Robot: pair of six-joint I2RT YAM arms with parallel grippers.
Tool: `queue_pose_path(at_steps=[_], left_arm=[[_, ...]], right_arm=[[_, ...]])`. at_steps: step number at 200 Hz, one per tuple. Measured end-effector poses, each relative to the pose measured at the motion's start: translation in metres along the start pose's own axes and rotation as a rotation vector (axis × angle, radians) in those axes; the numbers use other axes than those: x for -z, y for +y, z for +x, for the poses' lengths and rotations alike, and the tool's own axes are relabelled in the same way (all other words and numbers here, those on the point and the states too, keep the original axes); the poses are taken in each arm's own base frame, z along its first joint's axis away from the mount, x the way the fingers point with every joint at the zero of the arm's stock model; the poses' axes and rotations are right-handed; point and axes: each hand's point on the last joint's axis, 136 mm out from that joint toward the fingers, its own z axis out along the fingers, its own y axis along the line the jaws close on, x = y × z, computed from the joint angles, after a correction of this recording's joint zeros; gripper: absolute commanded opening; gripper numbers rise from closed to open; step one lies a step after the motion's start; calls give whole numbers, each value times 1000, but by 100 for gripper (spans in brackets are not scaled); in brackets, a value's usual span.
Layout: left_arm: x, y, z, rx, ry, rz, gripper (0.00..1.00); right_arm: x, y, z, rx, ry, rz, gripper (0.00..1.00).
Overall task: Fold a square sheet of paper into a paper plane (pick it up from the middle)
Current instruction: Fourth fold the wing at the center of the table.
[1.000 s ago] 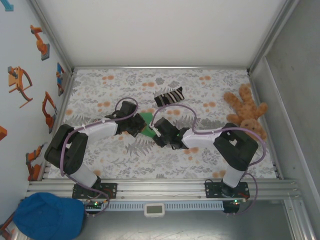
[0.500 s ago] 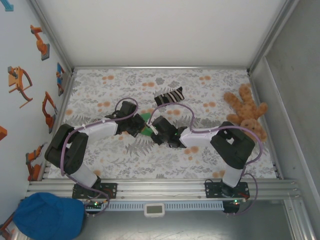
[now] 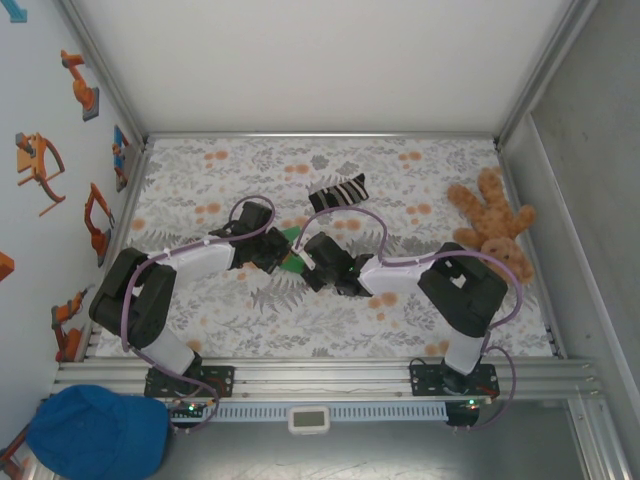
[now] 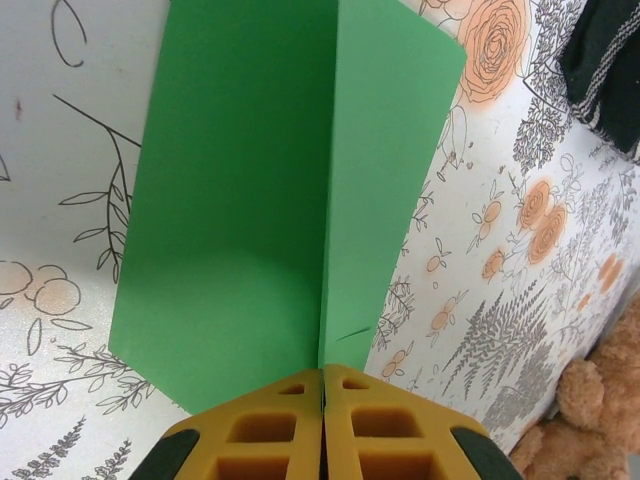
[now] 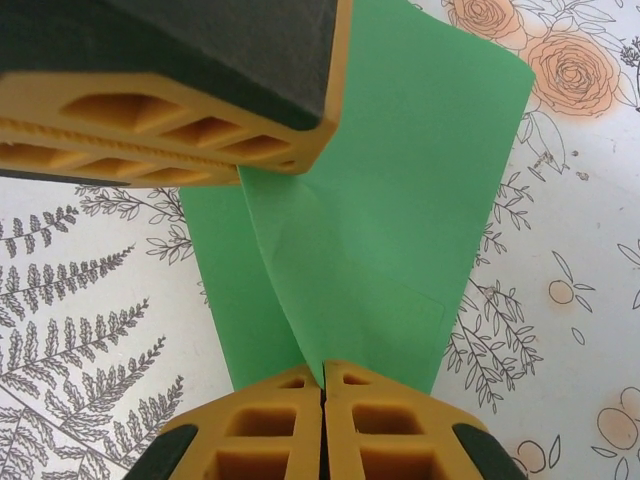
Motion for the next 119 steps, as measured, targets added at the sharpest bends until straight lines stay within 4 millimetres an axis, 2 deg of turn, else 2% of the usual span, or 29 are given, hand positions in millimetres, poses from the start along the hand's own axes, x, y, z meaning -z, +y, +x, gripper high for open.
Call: queue_pose_path(at_steps=[29,64,95,119], left_arm=[[0,0,-1,7,5,2,18],[4,3,-9,20,-9,-3,34],[22,6,-27,39,-65,22,40],[39,18,-33,50,-115,43,40]], right_arm=[[-3,0,2,7,5,0,1],[-3,1,2,9,-1,-6,0],[-4,1,5,-9,-2,-36,0],[-5,-5,7,-58,-5,-66,0]])
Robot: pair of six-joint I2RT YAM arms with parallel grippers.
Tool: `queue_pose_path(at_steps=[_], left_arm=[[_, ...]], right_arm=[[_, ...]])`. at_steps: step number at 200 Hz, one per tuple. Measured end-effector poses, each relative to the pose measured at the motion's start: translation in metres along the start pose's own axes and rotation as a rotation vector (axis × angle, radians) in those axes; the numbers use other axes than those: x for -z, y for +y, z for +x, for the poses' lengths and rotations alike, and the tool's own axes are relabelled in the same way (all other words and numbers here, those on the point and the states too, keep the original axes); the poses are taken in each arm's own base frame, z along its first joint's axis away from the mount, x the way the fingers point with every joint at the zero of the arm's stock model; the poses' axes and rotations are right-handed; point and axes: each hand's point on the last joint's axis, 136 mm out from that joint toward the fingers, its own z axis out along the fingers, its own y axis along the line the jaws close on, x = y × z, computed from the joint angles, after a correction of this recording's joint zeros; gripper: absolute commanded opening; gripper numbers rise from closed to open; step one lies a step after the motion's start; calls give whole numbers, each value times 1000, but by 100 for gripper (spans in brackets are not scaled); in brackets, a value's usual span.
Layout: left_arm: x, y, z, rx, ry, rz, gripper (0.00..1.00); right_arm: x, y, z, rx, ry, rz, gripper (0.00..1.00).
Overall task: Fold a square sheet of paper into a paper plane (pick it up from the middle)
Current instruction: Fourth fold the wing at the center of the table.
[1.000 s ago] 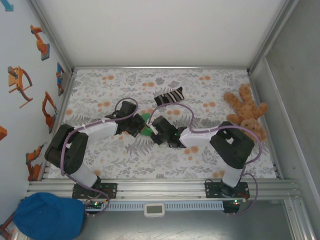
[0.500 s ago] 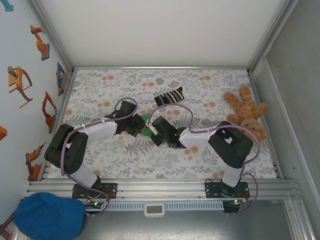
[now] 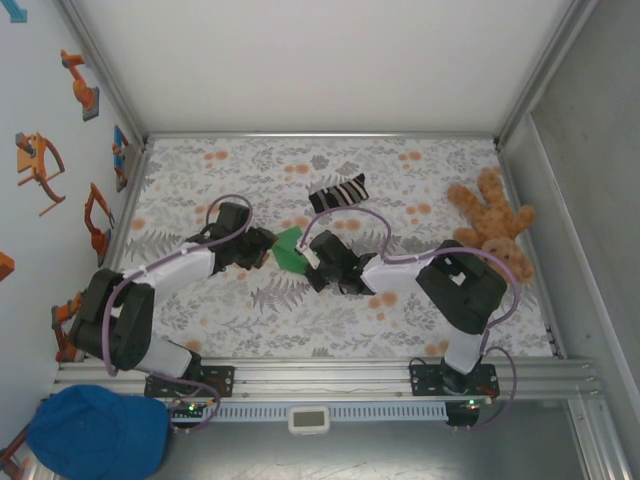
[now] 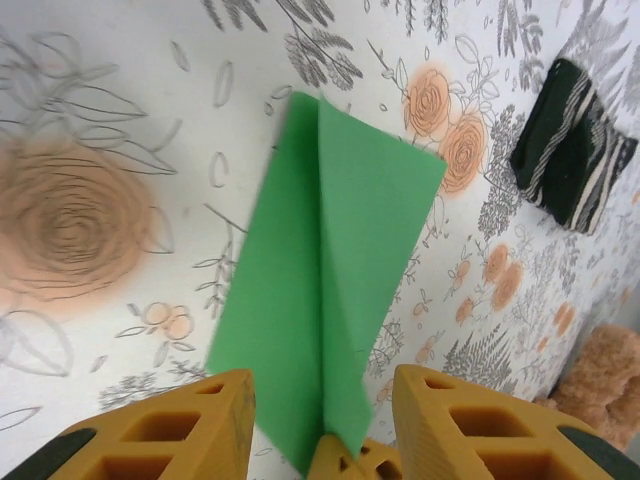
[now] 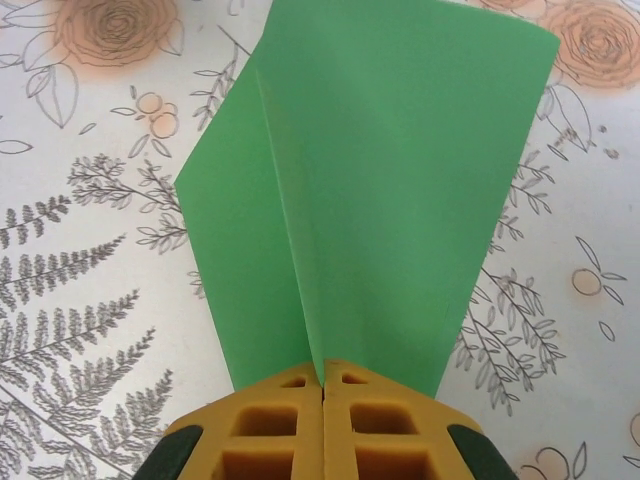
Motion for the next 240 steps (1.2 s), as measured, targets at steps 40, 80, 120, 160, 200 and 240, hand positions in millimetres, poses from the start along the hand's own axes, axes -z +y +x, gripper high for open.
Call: queue_pose_path(at_steps=[40,80,120,160,200,240], left_arm=[[2,18,9,-15,5,23,36],[-7,9,25,-69,51,61,31],[-31,13,36,-82,118,44,24],[-43,2,38,-87,150,70,20],[-54,-6,39,-88,170,81,11],[-66,8,41,-76,189,38,10]], right_arm=[[0,-11,4,-105,-6,-62,0],[2,-13,0,-187,-28,-132,0],[5,-16,-5,-248,-51,-184,0],[6,-14,-6,-275,-54,-225,0],[8,-11,-8,-291,-62,-258,0],[6,-13,-6,-297,-55,-264,0]])
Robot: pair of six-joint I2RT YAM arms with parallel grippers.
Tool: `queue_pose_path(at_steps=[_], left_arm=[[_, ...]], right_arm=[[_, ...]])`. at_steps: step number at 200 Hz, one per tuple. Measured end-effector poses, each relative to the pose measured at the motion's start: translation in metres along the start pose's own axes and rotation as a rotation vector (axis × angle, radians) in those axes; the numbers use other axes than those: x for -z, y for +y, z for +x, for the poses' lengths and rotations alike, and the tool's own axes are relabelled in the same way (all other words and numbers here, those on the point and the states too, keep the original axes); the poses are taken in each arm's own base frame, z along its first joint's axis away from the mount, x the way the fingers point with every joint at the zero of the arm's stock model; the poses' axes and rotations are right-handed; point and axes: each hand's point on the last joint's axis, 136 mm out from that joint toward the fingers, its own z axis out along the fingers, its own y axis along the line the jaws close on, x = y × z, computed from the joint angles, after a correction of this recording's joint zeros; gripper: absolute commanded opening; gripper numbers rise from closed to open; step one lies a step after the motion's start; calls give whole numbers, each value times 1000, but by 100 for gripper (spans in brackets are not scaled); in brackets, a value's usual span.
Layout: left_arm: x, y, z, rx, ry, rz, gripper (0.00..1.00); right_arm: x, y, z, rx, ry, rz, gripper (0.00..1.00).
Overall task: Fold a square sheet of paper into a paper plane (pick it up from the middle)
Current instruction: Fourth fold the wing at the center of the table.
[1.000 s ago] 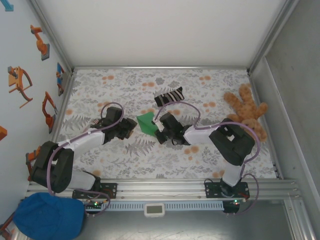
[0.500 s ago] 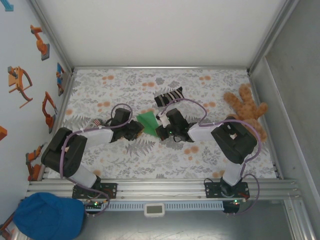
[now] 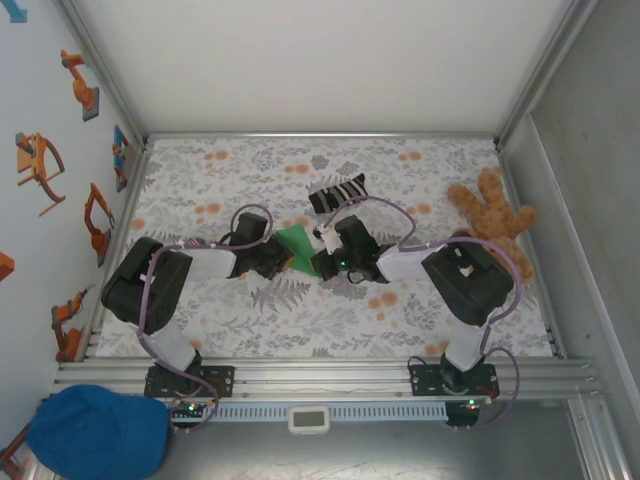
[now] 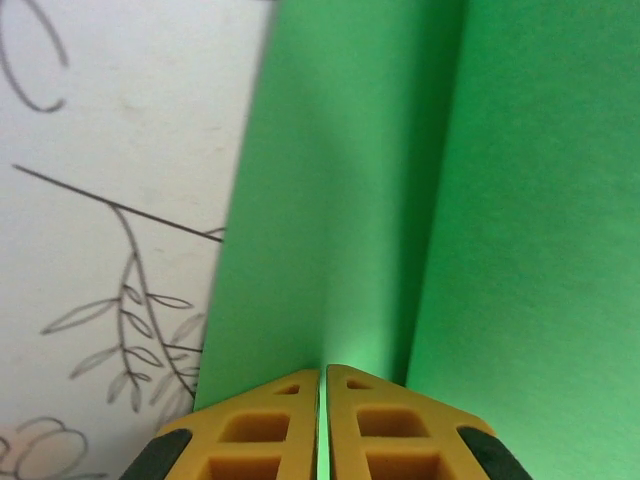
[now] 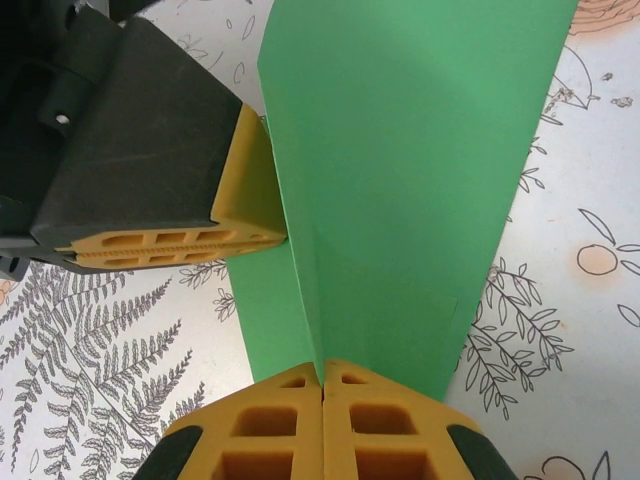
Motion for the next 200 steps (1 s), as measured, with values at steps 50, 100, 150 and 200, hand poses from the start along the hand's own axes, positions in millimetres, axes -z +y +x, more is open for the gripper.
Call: queue_pose_path(at_steps=[50,100,150,200], left_arm=[[-2,-4,-1,1,5,-5,13],[-2,-3,0,5,10,-25,14],[-2,-3,2,9,18,-36,16],[-3,-4,3,7,21,-39,16]], right_arm=[[-3,-2,5,-3,15,1,0],[-3,-4,8,3,28,8,3],[-3,-5,12,21,43,24,10],[-4,-5,19,41,68,38,12]])
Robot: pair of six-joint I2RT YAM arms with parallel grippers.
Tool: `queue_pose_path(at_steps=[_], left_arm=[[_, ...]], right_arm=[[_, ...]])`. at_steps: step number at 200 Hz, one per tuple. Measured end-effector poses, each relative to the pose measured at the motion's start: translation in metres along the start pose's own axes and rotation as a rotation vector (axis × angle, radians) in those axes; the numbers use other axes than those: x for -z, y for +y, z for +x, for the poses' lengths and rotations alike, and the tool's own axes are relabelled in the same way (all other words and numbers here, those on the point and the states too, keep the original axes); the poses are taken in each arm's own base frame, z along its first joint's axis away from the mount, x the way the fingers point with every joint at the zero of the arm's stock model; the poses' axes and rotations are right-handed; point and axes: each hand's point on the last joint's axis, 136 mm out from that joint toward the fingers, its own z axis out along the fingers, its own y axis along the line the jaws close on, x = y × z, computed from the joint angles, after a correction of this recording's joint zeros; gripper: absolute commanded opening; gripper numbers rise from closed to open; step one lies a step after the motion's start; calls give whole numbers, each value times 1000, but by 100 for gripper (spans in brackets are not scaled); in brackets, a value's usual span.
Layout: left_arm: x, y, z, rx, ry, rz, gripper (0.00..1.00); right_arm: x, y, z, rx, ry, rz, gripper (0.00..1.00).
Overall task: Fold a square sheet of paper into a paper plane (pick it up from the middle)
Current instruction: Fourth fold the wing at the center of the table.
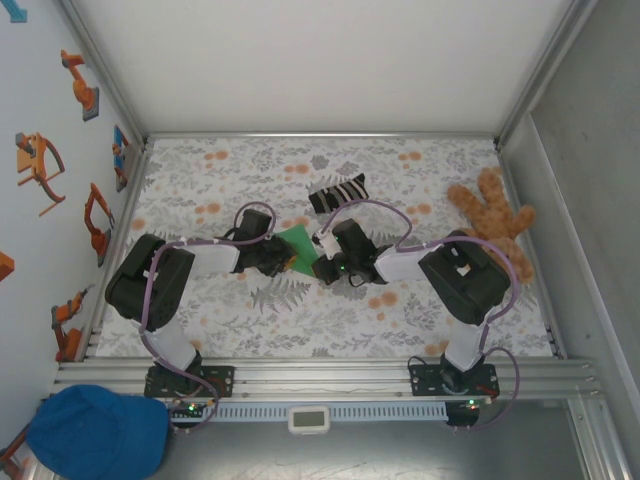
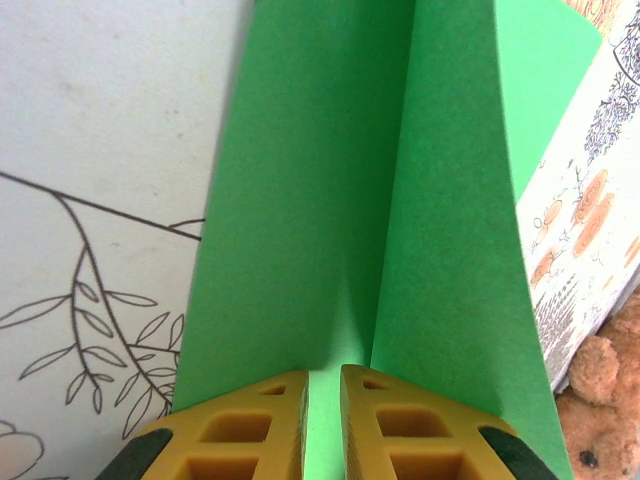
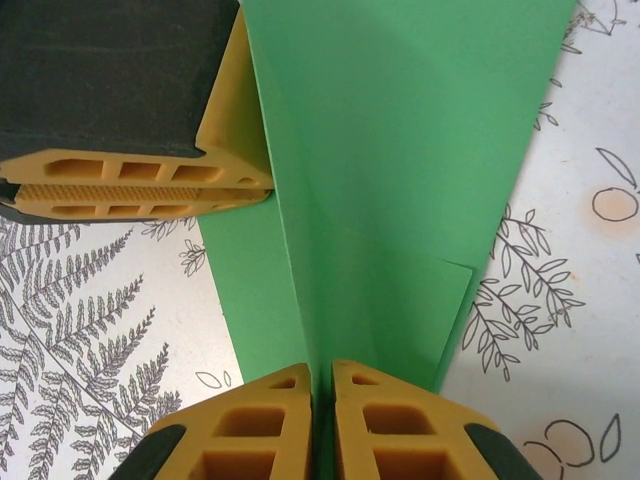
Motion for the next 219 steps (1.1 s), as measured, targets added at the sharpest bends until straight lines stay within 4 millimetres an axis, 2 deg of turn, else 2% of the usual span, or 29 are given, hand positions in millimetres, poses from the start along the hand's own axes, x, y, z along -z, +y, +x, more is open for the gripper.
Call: queue_pose_path(at_steps=[55,109,160,219], left_arm=[[0,0,0,0,0,-1,16],[1,1,0,1,-3,-4,18],[10,5,0,2,-21,-33,22],[19,-8,-2,-38,-43,17,23]], right_arm=[[0,0,2,-2,7,0,1],[1,0,0,-44,0,-19,0],[-1,-5,0,-143,-3,-90,1],[-2,-2,-2,-210,-3,-168,1]])
